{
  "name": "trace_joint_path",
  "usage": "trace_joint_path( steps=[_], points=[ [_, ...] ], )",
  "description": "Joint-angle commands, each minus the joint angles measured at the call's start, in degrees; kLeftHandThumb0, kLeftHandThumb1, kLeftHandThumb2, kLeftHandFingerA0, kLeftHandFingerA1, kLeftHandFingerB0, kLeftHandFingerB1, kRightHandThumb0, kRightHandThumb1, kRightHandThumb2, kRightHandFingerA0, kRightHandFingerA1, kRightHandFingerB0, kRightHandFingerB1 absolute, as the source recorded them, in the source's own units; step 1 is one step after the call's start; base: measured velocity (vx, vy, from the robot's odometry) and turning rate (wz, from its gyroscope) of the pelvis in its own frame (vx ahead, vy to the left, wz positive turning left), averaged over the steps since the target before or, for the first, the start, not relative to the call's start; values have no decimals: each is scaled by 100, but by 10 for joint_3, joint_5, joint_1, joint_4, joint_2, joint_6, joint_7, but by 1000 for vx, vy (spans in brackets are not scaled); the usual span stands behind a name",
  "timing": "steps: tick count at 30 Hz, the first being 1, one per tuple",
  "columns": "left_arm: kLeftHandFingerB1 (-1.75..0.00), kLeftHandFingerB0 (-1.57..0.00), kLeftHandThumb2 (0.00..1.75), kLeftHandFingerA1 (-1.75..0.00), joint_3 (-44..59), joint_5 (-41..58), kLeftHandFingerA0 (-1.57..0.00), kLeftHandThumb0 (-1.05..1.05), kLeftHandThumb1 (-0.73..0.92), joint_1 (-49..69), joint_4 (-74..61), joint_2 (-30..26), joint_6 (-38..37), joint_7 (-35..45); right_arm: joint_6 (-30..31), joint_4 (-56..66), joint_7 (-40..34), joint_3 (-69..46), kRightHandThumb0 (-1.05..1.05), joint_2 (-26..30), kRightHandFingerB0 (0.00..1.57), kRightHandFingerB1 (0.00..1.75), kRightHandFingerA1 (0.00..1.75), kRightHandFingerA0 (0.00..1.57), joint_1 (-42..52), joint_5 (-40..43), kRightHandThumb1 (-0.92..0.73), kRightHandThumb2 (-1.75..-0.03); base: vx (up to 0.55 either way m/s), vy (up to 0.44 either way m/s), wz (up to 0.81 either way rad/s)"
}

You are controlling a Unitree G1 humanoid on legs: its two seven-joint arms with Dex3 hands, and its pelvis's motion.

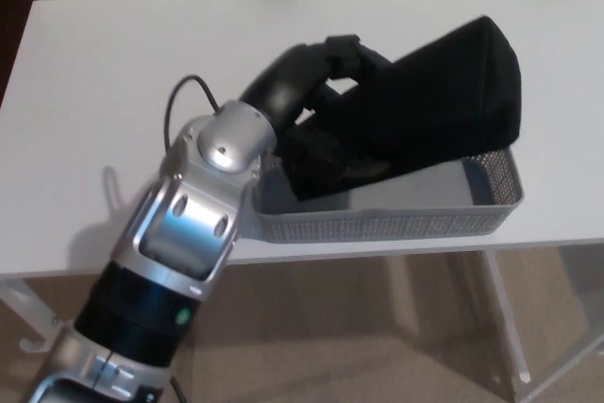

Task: The robot walk towards a table in front and pick up a black pencil case on the left hand side and put the pencil case into a small container on the right hand side

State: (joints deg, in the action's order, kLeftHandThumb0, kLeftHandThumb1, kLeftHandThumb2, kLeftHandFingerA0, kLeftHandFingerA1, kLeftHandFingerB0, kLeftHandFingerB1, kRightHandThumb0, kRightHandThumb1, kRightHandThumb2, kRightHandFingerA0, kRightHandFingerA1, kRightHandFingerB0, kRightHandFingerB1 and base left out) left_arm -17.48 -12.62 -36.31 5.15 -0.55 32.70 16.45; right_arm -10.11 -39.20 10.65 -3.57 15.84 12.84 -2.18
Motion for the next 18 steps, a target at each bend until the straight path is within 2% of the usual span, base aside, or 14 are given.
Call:
trace_joint_path(
  steps=[1, 10, 11, 12, 16, 17, 18],
  points=[
    [-102, -82, 80, -138, -2, -7, -98, -13, 77, -16, 12, -19, -2, 4, -2, -1, -6, 1, -42, 9, 57, 43, 51, 74, 2, -8, -57, -56, 0, 0, 0],
    [-104, -84, 82, -133, -2, -4, -94, -12, 73, -2, 19, -24, -14, -2, 9, 10, -6, 1, -37, 8, 58, 44, 51, 75, 5, -6, -58, -57, 0, 0, 0],
    [-105, -83, 82, -135, -2, -4, -93, -12, 73, -1, 19, -23, -10, -3, 8, 10, -6, 1, -38, 7, 58, 44, 51, 75, 5, -6, -58, -57, 0, 0, 0],
    [-108, -80, 83, -143, 2, 3, -90, -13, 75, 4, 16, -17, 0, -2, 9, 10, -6, 1, -38, 7, 57, 44, 51, 75, 4, -6, -58, -57, 0, 0, 0],
    [-113, -81, 84, -147, 1, 7, -91, -17, 73, 13, 15, -14, -5, 0, -1, 11, -5, 4, -41, 10, 56, 44, 51, 73, 6, -10, -58, -58, 0, 0, 0],
    [-106, -82, 82, -144, 0, 6, -92, -13, 74, 14, 16, -14, -7, -1, -1, 12, -5, 4, -42, 10, 57, 44, 50, 73, 6, -10, -59, -57, 0, 0, 0],
    [-44, -59, 60, -82, -3, -1, -96, -28, 68, 15, 14, -12, -1, -9, -1, 11, -6, 4, -43, 10, 57, 44, 50, 74, 4, -12, -58, -57, 0, 0, 0]
  ],
)
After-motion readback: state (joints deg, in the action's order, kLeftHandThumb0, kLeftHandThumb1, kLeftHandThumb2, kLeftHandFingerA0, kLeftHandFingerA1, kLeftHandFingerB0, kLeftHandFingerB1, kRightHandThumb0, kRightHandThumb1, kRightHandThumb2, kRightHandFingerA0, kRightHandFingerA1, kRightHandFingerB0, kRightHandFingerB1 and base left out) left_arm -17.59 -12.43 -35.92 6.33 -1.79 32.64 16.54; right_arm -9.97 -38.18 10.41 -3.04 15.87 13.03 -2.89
